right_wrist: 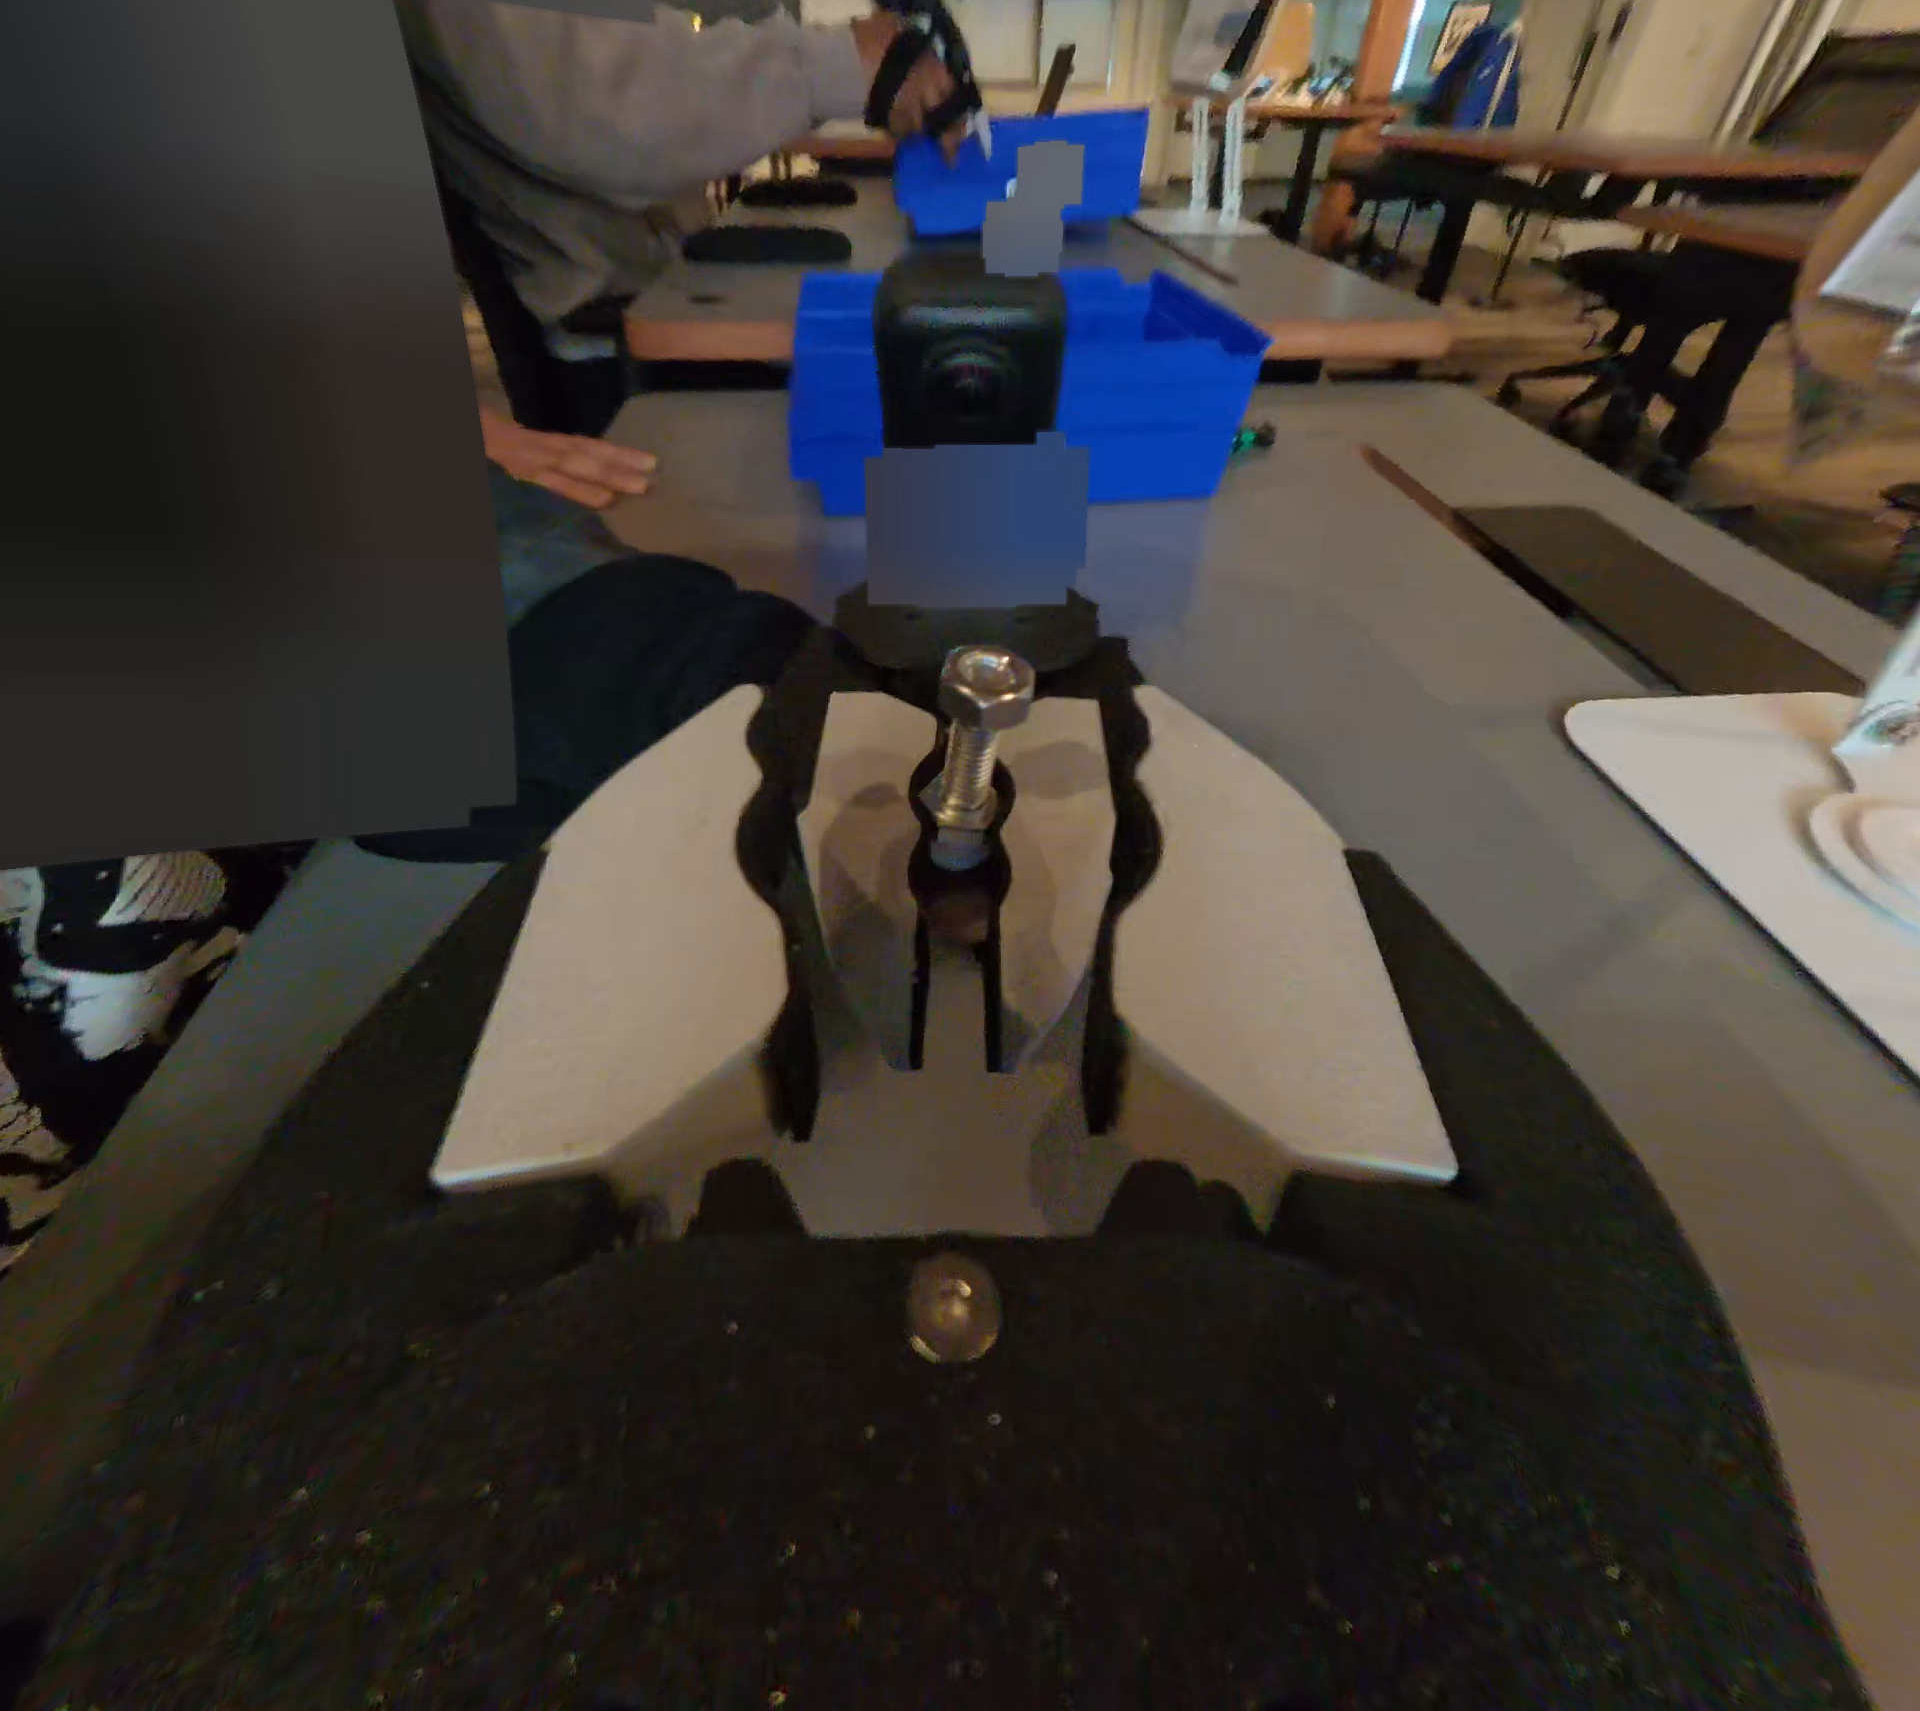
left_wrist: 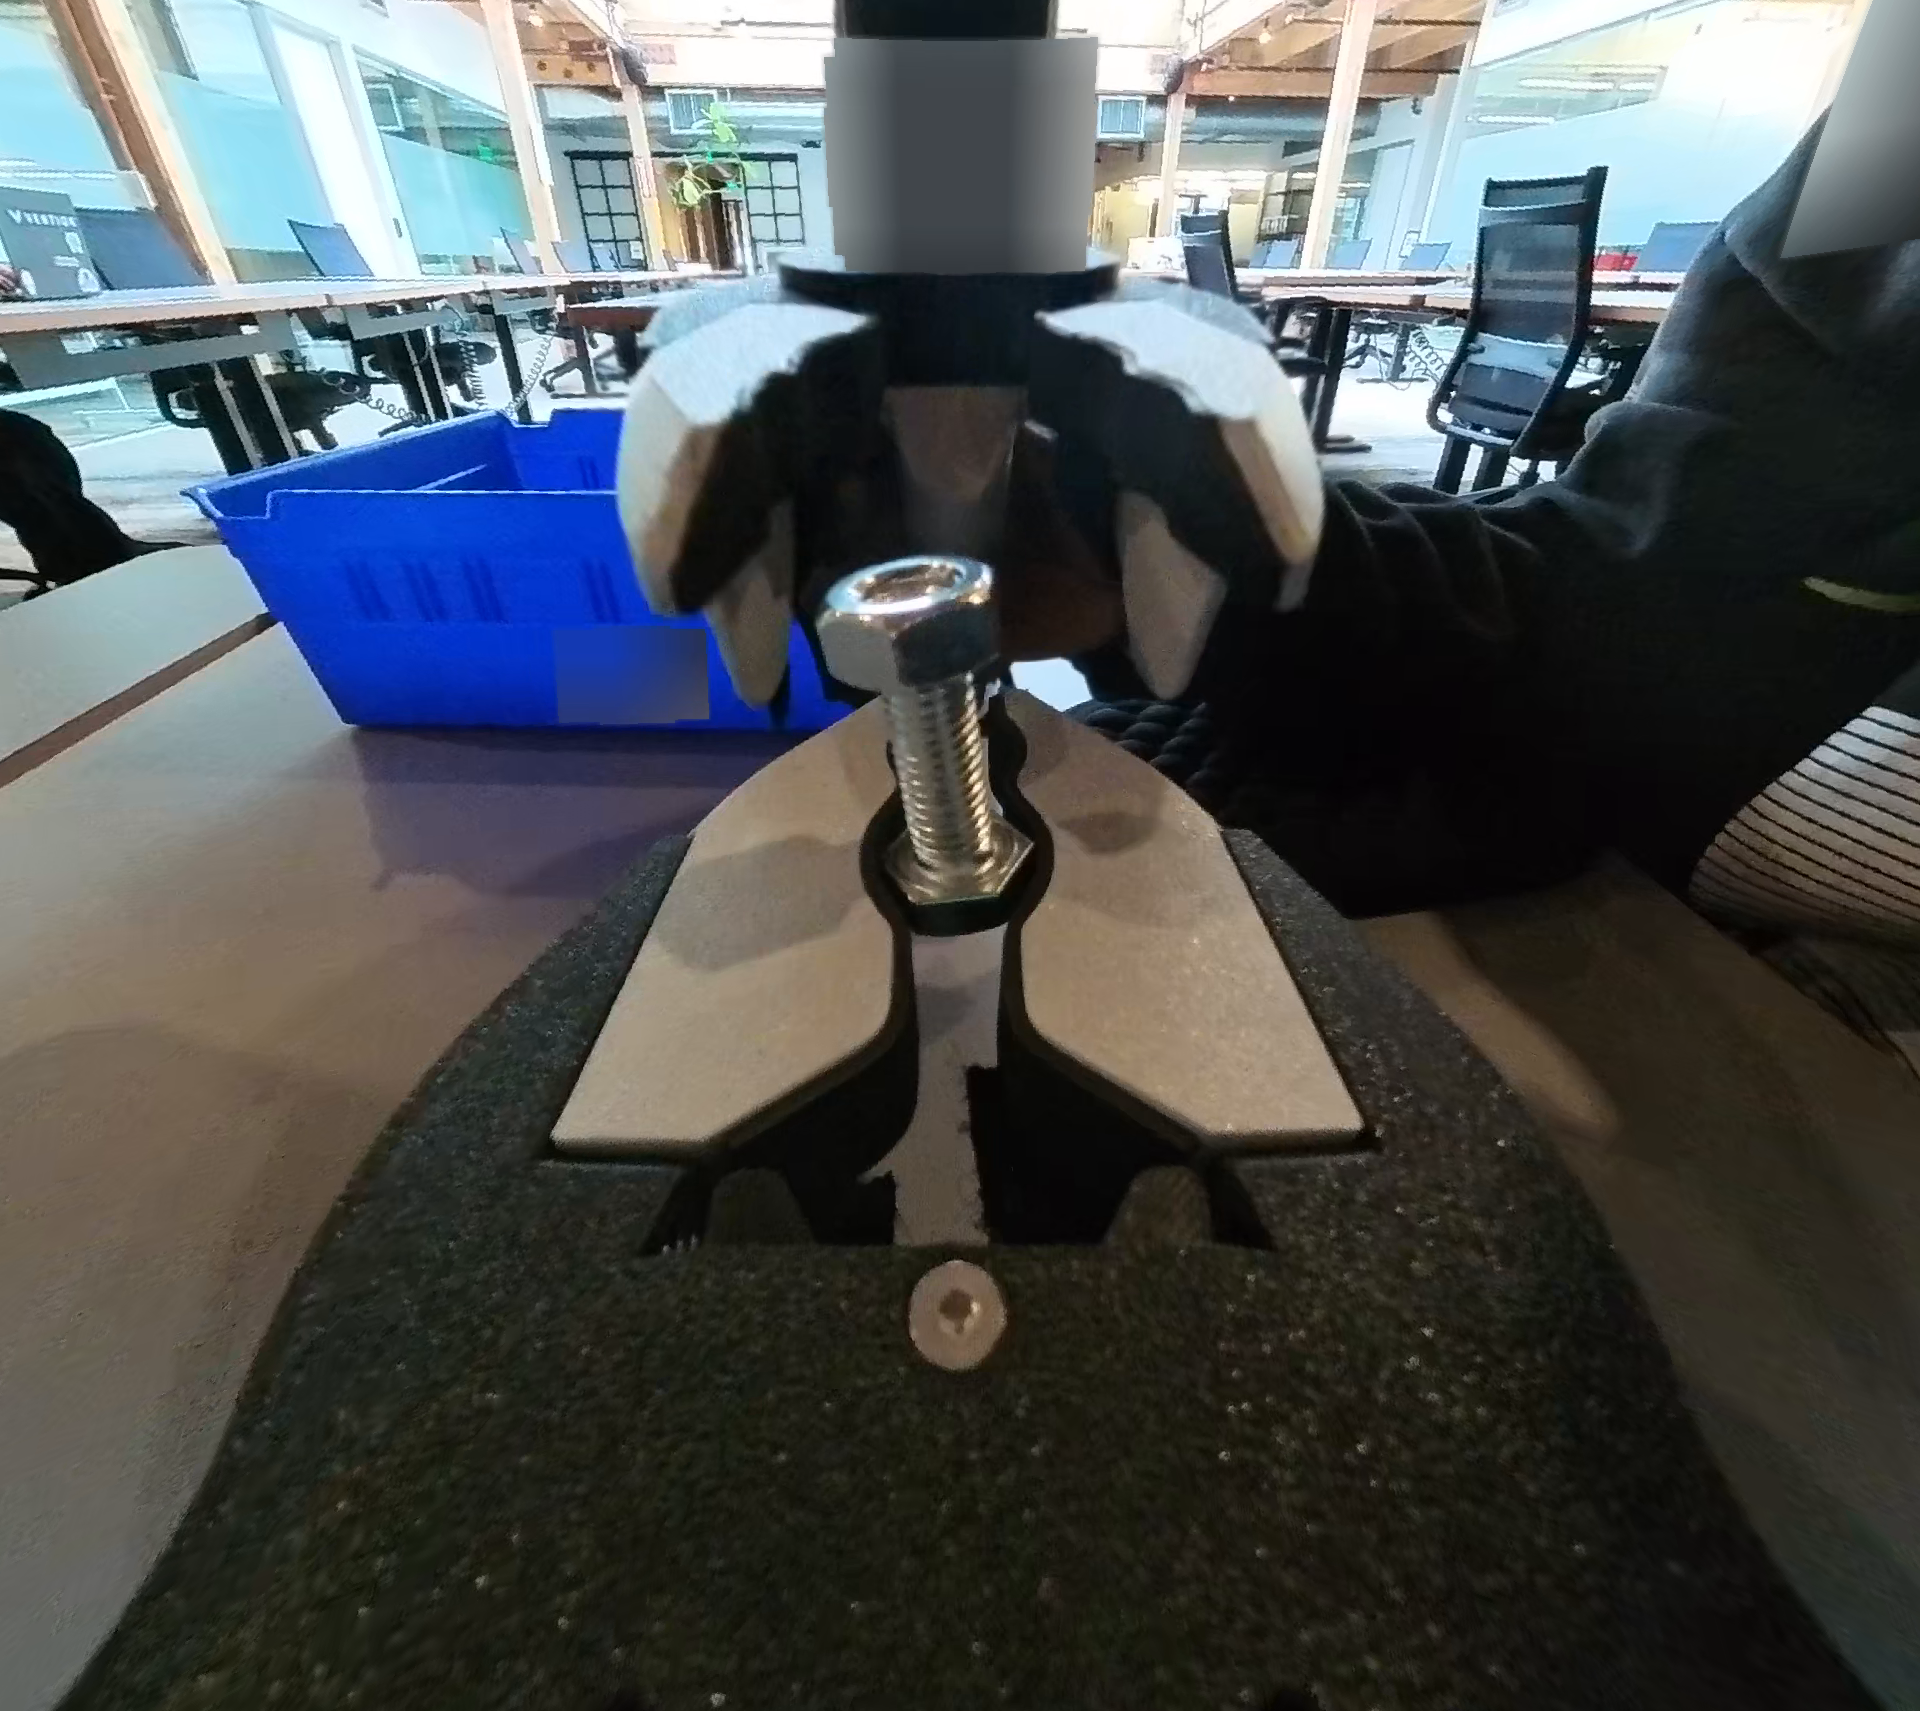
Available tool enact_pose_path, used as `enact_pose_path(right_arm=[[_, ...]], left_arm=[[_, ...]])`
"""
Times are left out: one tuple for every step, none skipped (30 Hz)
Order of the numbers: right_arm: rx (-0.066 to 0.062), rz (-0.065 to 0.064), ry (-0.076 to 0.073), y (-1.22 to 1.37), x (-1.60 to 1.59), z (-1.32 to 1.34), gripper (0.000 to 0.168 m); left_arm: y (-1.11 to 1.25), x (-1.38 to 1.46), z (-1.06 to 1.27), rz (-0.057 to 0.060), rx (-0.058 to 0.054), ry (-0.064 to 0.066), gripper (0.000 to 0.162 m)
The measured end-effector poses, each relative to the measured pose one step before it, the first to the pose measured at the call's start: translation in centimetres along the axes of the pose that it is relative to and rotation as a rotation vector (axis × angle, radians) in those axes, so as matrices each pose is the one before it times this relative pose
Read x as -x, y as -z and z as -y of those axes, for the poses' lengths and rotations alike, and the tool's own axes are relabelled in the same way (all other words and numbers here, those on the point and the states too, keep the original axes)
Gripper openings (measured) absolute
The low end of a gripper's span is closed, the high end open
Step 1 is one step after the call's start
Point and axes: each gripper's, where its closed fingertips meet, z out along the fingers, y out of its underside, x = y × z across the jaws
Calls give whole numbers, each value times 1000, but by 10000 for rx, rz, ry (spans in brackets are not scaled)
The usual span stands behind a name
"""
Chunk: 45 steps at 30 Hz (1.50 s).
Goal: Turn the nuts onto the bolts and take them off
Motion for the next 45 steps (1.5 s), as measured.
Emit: enact_pose_path(right_arm=[[155,151,67,-211,275,-201,59],[28,129,141,-71,312,-11,53],[-53,89,169,96,291,120,45],[5,-111,132,263,-46,30,38],[-122,132,144,403,234,155,19],[-420,354,92,398,546,549,0],[-440,39,-39,270,59,622,0],[-101,-105,-84,121,-234,163,1],[151,-205,-81,-34,-392,-215,9],[212,-332,-77,-190,-542,-342,25],[195,-258,-86,-301,-405,-344,43],[186,-49,-94,-317,-108,-311,53],[178,91,-69,-262,107,-274,57],[127,116,-6,-160,177,-175,57],[41,93,88,12,206,-27,50],[-79,81,154,222,249,136,37],[-142,110,168,358,240,199,20],[-313,390,111,388,618,415,0],[-380,105,-48,241,174,539,0],[-131,-125,-79,127,-243,193,0],[103,-215,-66,-17,-412,-162,9],[222,-311,-80,-169,-529,-365,25],[269,-299,-106,-262,-500,-440,41],[266,-95,-106,-305,-189,-427,52],[165,63,-74,-273,76,-262,57],[46,113,-3,-188,179,-61,59],[-31,90,58,-101,182,73,59],[-12,52,67,-24,117,60,57],[26,59,46,36,127,7,54],[50,66,45,108,151,-51,44],[-3,-64,58,205,-27,20,37],[-29,15,70,345,50,52,23],[-178,399,103,412,586,247,0],[-368,140,7,277,235,514,0],[-227,-201,-39,157,-336,325,0],[-27,-229,-73,-31,-424,15,13],[133,-290,-147,-234,-513,-217,34],[221,-261,-152,-366,-448,-350,54],[274,-27,-86,-411,-69,-442,62],[259,128,2,-367,198,-410,63],[172,146,81,-269,290,-247,62],[88,139,122,-127,328,-90,58],[47,176,132,73,397,-31,45],[-8,-156,72,220,-121,48,41],[3,-107,76,347,-124,-29,32]], left_arm=[[-1,0,-1,-4,1,7,12],[4,18,-10,8,8,2,12],[-3,-38,11,-20,-8,-12,12],[26,-3,7,10,-12,-11,12],[16,48,14,18,-10,27,12],[11,22,1,-4,-1,36,12],[-11,-8,-16,-6,12,-4,12],[-34,-46,-45,-15,40,-35,12],[-46,-60,-59,-23,51,-32,12],[-26,-42,-42,-24,31,-10,12],[-18,-51,-4,-33,3,7,12],[7,-19,6,-16,-5,0,12],[2,-17,0,-9,0,-6,12],[-1,18,-4,3,3,7,12],[12,23,12,13,-9,9,12],[31,-26,29,-22,-29,-7,12],[16,49,26,39,-19,9,12],[16,46,7,6,-5,36,12],[0,4,-5,-4,4,14,12],[-15,-14,-25,-7,19,-14,12],[-19,-31,-23,-13,24,-17,12],[-5,-2,-10,-4,7,-5,12],[14,-3,11,-4,-8,2,12],[11,1,4,-7,-10,4,12],[-3,-10,5,-7,-4,1,12],[-12,-32,-3,-18,10,-5,12],[-8,-12,-22,-11,16,-8,12],[-6,-14,-4,-4,3,-4,12],[12,16,10,0,-7,10,12],[17,32,19,14,-14,16,12],[12,5,19,6,-14,-7,12],[16,-8,13,2,-9,-8,12],[8,27,13,8,-9,22,12],[12,16,10,1,-7,12,12],[-17,-25,-19,-10,14,-17,12],[-24,-36,-33,-17,32,-20,12],[-24,-16,-29,-10,22,-4,12],[-9,-9,-5,-10,3,7,12],[13,1,20,-6,-7,6,12],[4,2,9,-4,-7,5,12],[2,6,-7,2,5,10,12],[-1,3,0,-1,0,7,12],[18,15,19,3,-14,5,12],[-13,-52,4,-11,-3,-34,12],[-4,-33,-17,-9,13,-29,12]])
